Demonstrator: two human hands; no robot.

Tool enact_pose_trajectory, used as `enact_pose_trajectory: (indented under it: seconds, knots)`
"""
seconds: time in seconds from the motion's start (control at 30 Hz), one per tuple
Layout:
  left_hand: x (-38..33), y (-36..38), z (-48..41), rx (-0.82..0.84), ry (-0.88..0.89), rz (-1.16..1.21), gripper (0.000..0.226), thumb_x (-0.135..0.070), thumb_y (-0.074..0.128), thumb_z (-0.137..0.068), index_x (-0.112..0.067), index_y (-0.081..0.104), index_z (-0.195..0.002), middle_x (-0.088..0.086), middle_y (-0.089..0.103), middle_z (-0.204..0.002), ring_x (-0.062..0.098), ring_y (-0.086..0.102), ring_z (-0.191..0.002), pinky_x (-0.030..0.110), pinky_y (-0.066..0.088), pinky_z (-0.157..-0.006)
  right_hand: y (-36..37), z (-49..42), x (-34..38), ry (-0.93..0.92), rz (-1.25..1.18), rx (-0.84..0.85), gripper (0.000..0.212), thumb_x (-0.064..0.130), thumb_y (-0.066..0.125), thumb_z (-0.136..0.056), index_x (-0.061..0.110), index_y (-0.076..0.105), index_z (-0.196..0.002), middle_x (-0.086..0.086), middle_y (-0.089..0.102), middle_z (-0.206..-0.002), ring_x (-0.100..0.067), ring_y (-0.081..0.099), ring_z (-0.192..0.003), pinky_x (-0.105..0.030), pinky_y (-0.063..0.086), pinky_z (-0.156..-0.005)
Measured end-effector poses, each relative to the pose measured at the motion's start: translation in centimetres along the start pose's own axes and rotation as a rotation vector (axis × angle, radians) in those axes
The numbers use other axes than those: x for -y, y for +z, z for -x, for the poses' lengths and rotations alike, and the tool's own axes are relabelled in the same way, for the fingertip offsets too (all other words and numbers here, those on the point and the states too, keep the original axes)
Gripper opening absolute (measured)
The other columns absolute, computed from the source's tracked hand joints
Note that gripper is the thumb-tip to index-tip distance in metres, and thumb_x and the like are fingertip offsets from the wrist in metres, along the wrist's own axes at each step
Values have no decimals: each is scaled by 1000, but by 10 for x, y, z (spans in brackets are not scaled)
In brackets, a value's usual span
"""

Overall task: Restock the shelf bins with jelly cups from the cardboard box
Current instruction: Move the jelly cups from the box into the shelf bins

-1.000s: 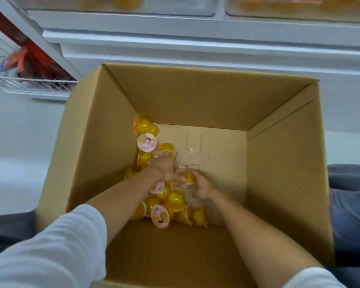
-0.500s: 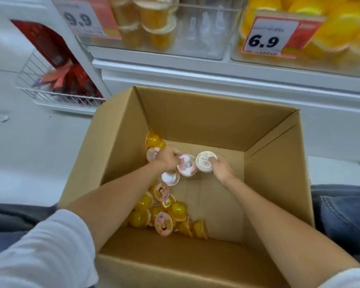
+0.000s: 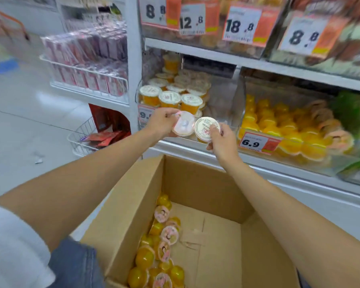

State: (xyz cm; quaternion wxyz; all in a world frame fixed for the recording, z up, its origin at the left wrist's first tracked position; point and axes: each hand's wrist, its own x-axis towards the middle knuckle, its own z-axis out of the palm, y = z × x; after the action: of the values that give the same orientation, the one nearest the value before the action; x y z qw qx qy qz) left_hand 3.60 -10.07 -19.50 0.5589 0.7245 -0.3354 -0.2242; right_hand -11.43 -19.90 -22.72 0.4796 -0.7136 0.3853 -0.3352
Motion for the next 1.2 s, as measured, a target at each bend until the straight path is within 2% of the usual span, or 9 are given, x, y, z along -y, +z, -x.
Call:
enact_pose_trajectory:
  seconds: [0.1, 0.2, 0.33, 0.5, 0.67, 0.83, 0.97, 1.03, 1.2]
  knots:
    - [-30, -24, -30, -96, 67, -11, 29, -9, 52, -96, -9, 65, -121, 17, 63, -125, 32, 60, -113, 47, 49, -97, 11, -25, 42, -55, -61, -60, 21, 28, 46, -100, 11, 58, -102, -6, 66, -78, -14, 59, -48, -29, 49, -49]
    - [-47, -38, -65, -175, 61, 57, 24, -6, 54, -91, -19, 70, -102, 15, 68, -110, 28, 65, -97, 48, 58, -81, 24, -59, 68, -49, -125, -121, 25, 27, 48, -99, 6, 61, -102, -4, 65, -69, -10, 60, -41, -28, 50, -48]
    - [-55, -42, -117, -231, -132, 251, 30, 12, 49, -89, -1, 62, -113, 13, 58, -124, 35, 61, -102, 35, 60, -54, 40, -112, 85, 46, -223, -150, 23, 23, 50, -97, 15, 49, -119, -10, 68, -86, -13, 61, -46, -27, 52, -50]
    - [-33, -43, -164, -297, -135, 209, 35, -5, 52, -96, 2, 52, -130, 15, 58, -124, 23, 67, -82, 30, 60, -65, 65, -190, 87, 122, -184, -121, 33, 11, 48, -97, 7, 51, -130, -12, 67, -103, -9, 59, -53, -16, 50, -44]
    - [-12, -38, -175, -288, -6, 33, 50, -45, 56, -93, -6, 54, -123, 3, 63, -103, 6, 65, -55, 28, 61, -67, 84, -247, 87, 84, 49, -65, 36, 28, 49, -96, 7, 58, -124, -8, 64, -118, -25, 63, -101, -37, 52, -94]
    - [-10, -38, -179, -296, -10, -54, 38, -44, 53, -94, -8, 58, -103, -2, 60, -72, 13, 70, -61, 37, 59, -81, 92, -265, 84, 85, -49, 35, 68, 34, 74, -78, 11, 43, -135, -10, 60, -124, -24, 66, -102, -42, 56, -89]
    - [-9, -37, -178, -299, 16, -194, 43, -46, 47, -95, -6, 59, -105, -2, 61, -61, 13, 72, -63, 34, 52, -77, 93, -262, 90, 67, -143, 184, 13, 17, 61, -93, 16, 60, -106, -8, 59, -127, -19, 63, -103, -36, 56, -89]
    - [-8, -36, -178, -294, 12, -206, 43, -47, 46, -95, -6, 58, -103, -1, 62, -58, 14, 72, -64, 38, 55, -83, 95, -261, 91, 82, -262, 198, 7, 14, 60, -93, 18, 55, -95, -3, 59, -121, -19, 64, -102, -30, 57, -86]
    - [-13, -37, -176, -281, 7, -170, 32, -41, 45, -97, -11, 52, -102, 4, 66, -78, 17, 72, -68, 41, 56, -87, 95, -253, 84, -27, 35, -79, 35, 13, 58, -90, 20, 55, -125, 5, 64, -112, -12, 66, -83, -18, 56, -72]
